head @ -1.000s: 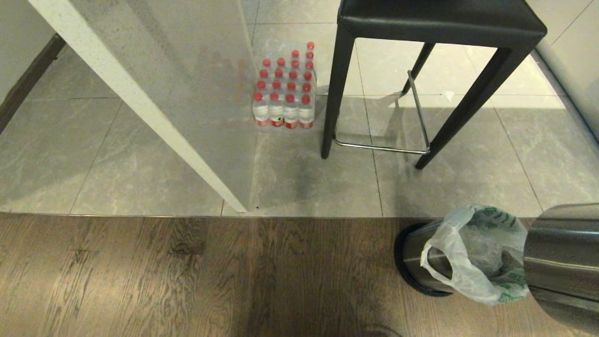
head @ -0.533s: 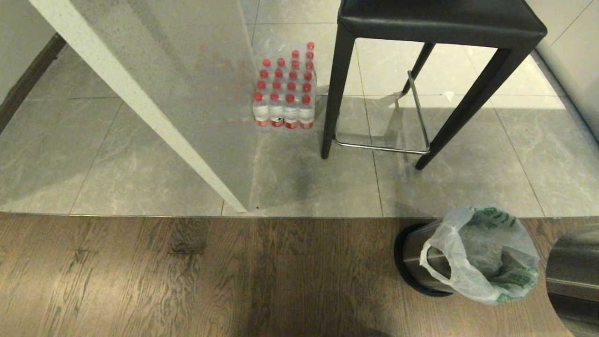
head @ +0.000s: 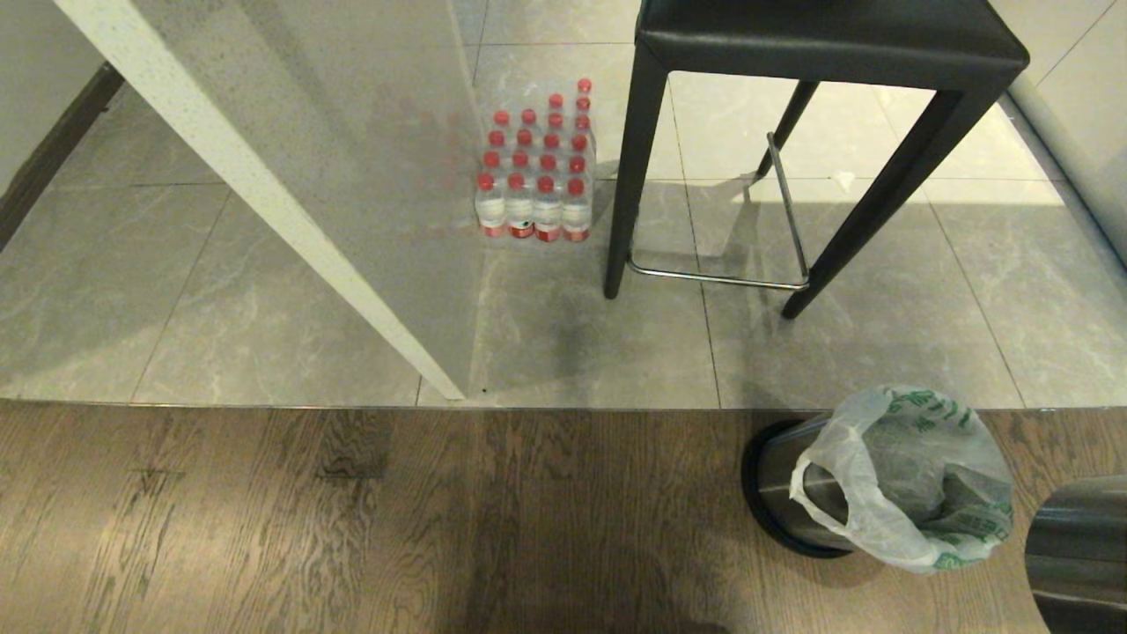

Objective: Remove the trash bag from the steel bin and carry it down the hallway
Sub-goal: Place the outer trash can on the ground

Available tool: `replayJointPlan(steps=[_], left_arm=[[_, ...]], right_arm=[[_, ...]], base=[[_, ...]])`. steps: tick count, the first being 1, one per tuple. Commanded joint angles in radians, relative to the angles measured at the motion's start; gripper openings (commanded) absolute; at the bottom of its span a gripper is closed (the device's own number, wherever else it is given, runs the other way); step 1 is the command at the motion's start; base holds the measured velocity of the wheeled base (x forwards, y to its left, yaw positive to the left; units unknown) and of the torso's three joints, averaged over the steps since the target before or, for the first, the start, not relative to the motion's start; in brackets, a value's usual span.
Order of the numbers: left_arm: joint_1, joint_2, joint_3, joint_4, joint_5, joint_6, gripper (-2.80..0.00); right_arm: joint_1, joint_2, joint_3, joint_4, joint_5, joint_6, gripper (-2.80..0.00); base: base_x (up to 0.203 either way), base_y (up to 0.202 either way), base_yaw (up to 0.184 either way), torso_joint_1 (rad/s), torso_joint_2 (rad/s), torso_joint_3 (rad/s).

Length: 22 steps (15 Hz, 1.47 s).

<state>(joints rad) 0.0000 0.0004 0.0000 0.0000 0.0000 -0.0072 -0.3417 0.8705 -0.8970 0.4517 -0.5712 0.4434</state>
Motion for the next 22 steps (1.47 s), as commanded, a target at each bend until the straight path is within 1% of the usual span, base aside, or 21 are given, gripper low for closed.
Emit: replayJointPlan(steps=[1, 5, 7, 10, 13, 15, 18, 20, 22], left_arm=[[0.000, 0.000, 0.000, 0.000, 0.000, 0.000, -2.80], [0.000, 0.000, 0.000, 0.000, 0.000, 0.000, -2.80], [0.000, 0.000, 0.000, 0.000, 0.000, 0.000, -2.80], [0.000, 0.000, 0.000, 0.000, 0.000, 0.000, -2.80], [0.000, 0.000, 0.000, 0.000, 0.000, 0.000, -2.80], [0.000, 0.000, 0.000, 0.000, 0.000, 0.000, -2.80], [0.000, 0.000, 0.000, 0.000, 0.000, 0.000, -2.80], [0.000, 0.000, 0.000, 0.000, 0.000, 0.000, -2.80], [0.000, 0.000, 0.000, 0.000, 0.000, 0.000, -2.80]], right_arm=[[-0.070, 0.192, -0.004, -0.070, -0.001, 0.028, -2.80], [-0.217, 0.442, -0.038, -0.243, 0.005, 0.056, -2.80], [-0.269, 0.551, -0.056, -0.296, 0.015, 0.065, -2.80], [-0.303, 0.721, -0.086, -0.374, 0.021, 0.082, -2.80], [-0.321, 0.881, -0.223, -0.410, 0.031, 0.089, -2.80], [-0.328, 0.968, -0.267, -0.418, 0.062, 0.103, -2.80], [-0.330, 1.063, -0.293, -0.434, 0.160, 0.113, -2.80], [-0.328, 1.123, -0.315, -0.461, 0.166, 0.112, -2.80], [-0.329, 1.174, -0.334, -0.548, 0.166, 0.108, -2.80]], base=[[0.000, 0.000, 0.000, 0.000, 0.00, 0.000], [0.000, 0.000, 0.000, 0.000, 0.00, 0.000], [0.000, 0.000, 0.000, 0.000, 0.00, 0.000], [0.000, 0.000, 0.000, 0.000, 0.00, 0.000], [0.000, 0.000, 0.000, 0.000, 0.00, 0.000], [0.000, 0.000, 0.000, 0.000, 0.00, 0.000], [0.000, 0.000, 0.000, 0.000, 0.00, 0.000], [0.000, 0.000, 0.000, 0.000, 0.00, 0.000], [0.000, 0.000, 0.000, 0.000, 0.00, 0.000]])
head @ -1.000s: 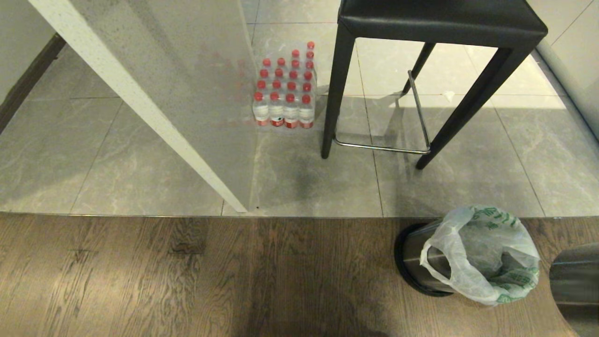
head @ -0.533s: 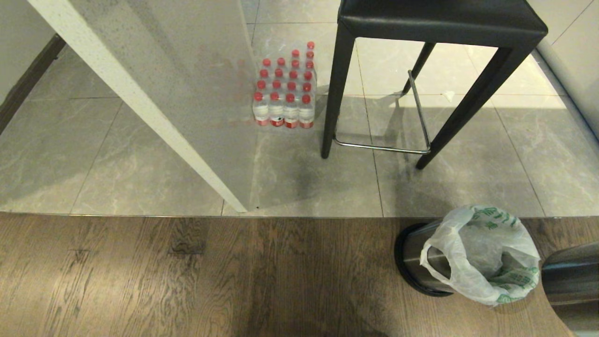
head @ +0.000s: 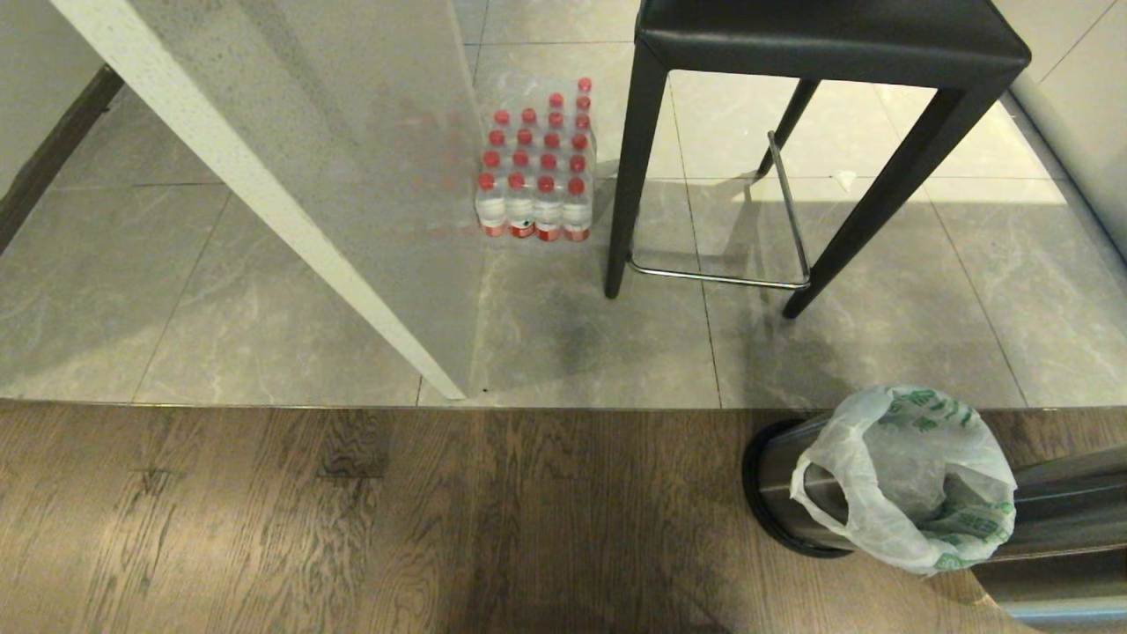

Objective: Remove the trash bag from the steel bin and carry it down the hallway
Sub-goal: Place the outer trash can on the ground

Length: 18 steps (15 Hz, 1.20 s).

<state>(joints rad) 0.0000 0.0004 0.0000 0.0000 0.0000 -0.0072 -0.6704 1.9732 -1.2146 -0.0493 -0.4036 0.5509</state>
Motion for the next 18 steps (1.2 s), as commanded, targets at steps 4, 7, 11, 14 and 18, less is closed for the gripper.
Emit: replayJointPlan(steps=[4, 7, 11, 14, 18], left_arm=[[0.000, 0.000, 0.000, 0.000, 0.000, 0.000, -2.80], [0.000, 0.000, 0.000, 0.000, 0.000, 0.000, -2.80], [0.000, 0.000, 0.000, 0.000, 0.000, 0.000, -2.80], [0.000, 0.000, 0.000, 0.000, 0.000, 0.000, -2.80], [0.000, 0.000, 0.000, 0.000, 0.000, 0.000, -2.80]], right_arm=[[-0.005, 0.127, -0.048, -0.100, -0.006, -0.005, -2.80], [-0.003, 0.164, -0.060, -0.109, -0.006, -0.008, -2.80], [-0.003, 0.197, -0.077, -0.120, -0.013, -0.006, -2.80], [-0.005, 0.200, -0.080, -0.132, -0.015, -0.012, 0.00], [-0.004, 0.169, -0.058, -0.121, -0.028, -0.010, 0.00]], base=[[0.000, 0.000, 0.000, 0.000, 0.00, 0.000], [0.000, 0.000, 0.000, 0.000, 0.00, 0.000], [0.000, 0.000, 0.000, 0.000, 0.00, 0.000], [0.000, 0.000, 0.000, 0.000, 0.00, 0.000], [0.000, 0.000, 0.000, 0.000, 0.00, 0.000]])
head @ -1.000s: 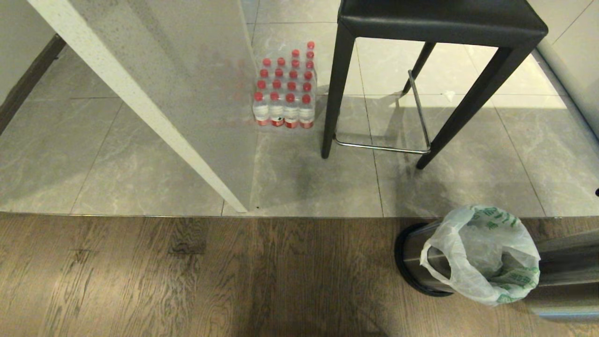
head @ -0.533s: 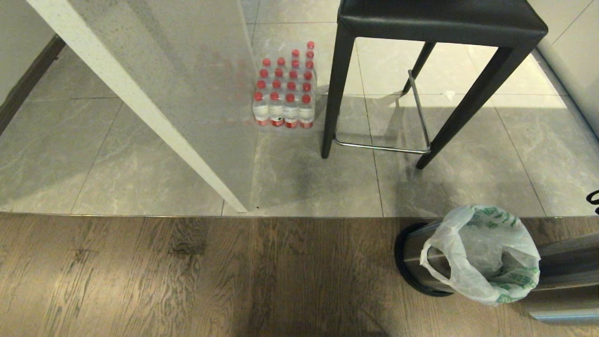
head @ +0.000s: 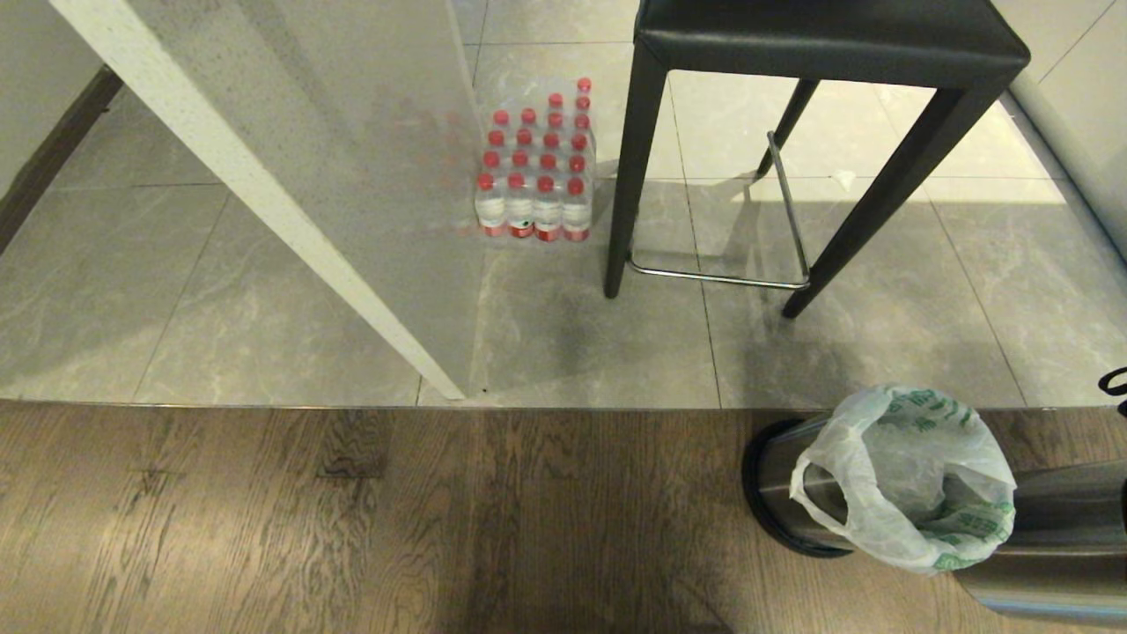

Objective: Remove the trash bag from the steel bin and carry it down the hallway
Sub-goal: Place the outer trash can on the ground

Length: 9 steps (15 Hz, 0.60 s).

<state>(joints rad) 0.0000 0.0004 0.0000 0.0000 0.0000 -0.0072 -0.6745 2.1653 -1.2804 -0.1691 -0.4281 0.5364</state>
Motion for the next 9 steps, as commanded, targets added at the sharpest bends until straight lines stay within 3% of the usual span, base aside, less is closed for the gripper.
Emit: replayJointPlan(steps=[1, 6, 7, 9], left_arm=[[0.000, 0.000, 0.000, 0.000, 0.000, 0.000, -2.80], [0.000, 0.000, 0.000, 0.000, 0.000, 0.000, -2.80], [0.000, 0.000, 0.000, 0.000, 0.000, 0.000, -2.80], [0.000, 0.000, 0.000, 0.000, 0.000, 0.000, -2.80]], right_arm=[[0.001, -0.060, 0.016, 0.003, -0.008, 0.004, 0.00], [0.044, -0.352, 0.214, 0.047, 0.042, 0.007, 0.00], [0.074, -0.424, 0.270, 0.051, 0.053, 0.008, -2.80], [0.172, -0.570, 0.374, 0.066, 0.066, 0.006, -2.80]], base=[[0.000, 0.000, 0.000, 0.000, 0.00, 0.000], [0.000, 0.000, 0.000, 0.000, 0.00, 0.000], [0.000, 0.000, 0.000, 0.000, 0.00, 0.000], [0.000, 0.000, 0.000, 0.000, 0.00, 0.000]])
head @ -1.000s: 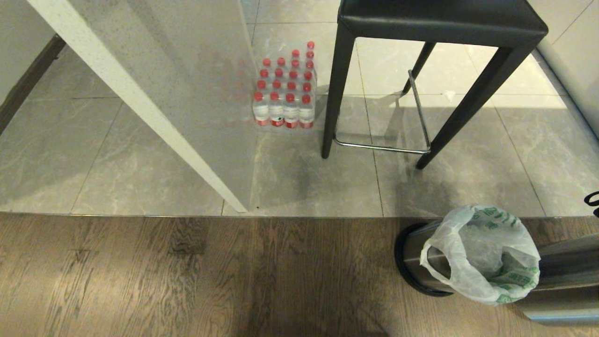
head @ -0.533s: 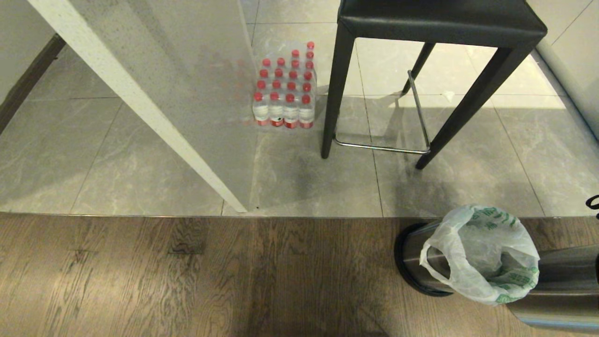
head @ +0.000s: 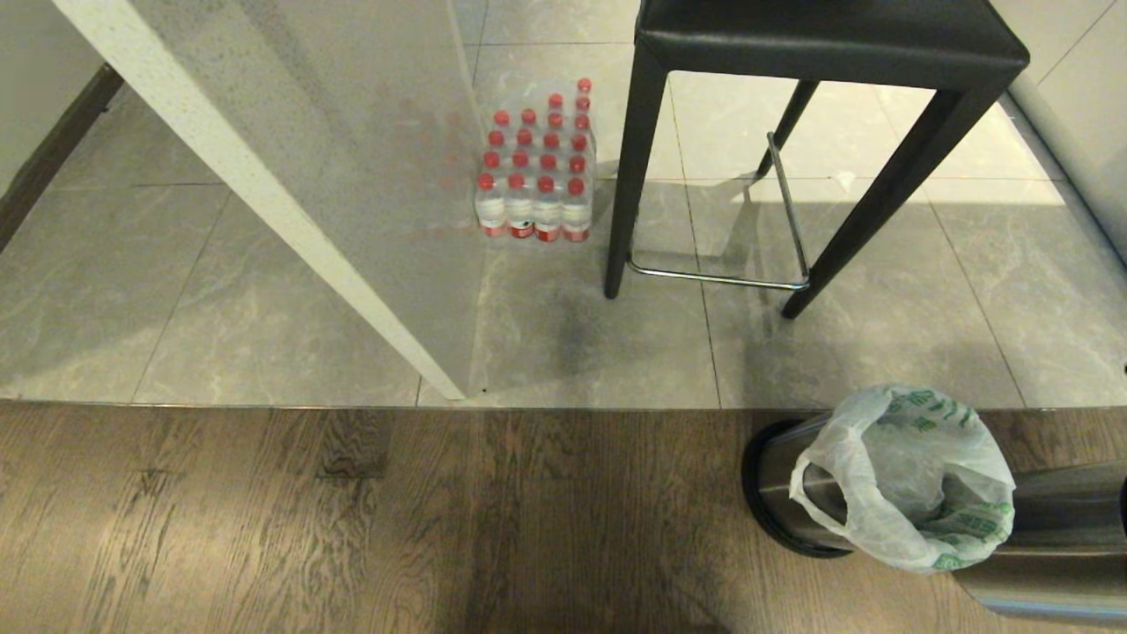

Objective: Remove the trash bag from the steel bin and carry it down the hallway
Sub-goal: Place the outer trash can on the ground, then pick up the trash bag

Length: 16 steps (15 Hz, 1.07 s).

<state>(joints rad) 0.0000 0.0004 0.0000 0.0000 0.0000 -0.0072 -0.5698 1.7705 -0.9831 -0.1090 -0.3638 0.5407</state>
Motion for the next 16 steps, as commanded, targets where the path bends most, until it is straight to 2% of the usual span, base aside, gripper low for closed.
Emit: replayJointPlan(steps=[1, 5, 7, 8, 11, 14, 16], left_arm=[[0.000, 0.000, 0.000, 0.000, 0.000, 0.000, -2.80], [0.000, 0.000, 0.000, 0.000, 0.000, 0.000, -2.80], [0.000, 0.000, 0.000, 0.000, 0.000, 0.000, -2.80], [0.000, 0.000, 0.000, 0.000, 0.000, 0.000, -2.80], [0.000, 0.000, 0.000, 0.000, 0.000, 0.000, -2.80], [0.000, 0.000, 0.000, 0.000, 0.000, 0.000, -2.80], [0.000, 0.000, 0.000, 0.000, 0.000, 0.000, -2.80]], right_arm=[[0.131, -0.256, 0.127, 0.023, 0.007, -0.004, -2.80], [0.436, -0.593, 0.352, 0.147, -0.010, -0.098, -2.80], [0.524, -0.728, 0.426, 0.244, -0.017, -0.131, -2.80], [0.572, -0.767, 0.441, 0.338, -0.016, -0.145, -2.80], [0.728, -0.791, 0.443, 0.439, -0.012, -0.159, -2.80], [0.857, -0.688, 0.442, 0.434, -0.024, -0.160, -2.80], [0.915, -0.575, 0.434, 0.370, -0.026, -0.160, -2.80]], base=[[0.000, 0.000, 0.000, 0.000, 0.00, 0.000], [0.000, 0.000, 0.000, 0.000, 0.00, 0.000], [0.000, 0.000, 0.000, 0.000, 0.00, 0.000], [0.000, 0.000, 0.000, 0.000, 0.00, 0.000], [0.000, 0.000, 0.000, 0.000, 0.00, 0.000], [0.000, 0.000, 0.000, 0.000, 0.00, 0.000], [0.000, 0.000, 0.000, 0.000, 0.00, 0.000]])
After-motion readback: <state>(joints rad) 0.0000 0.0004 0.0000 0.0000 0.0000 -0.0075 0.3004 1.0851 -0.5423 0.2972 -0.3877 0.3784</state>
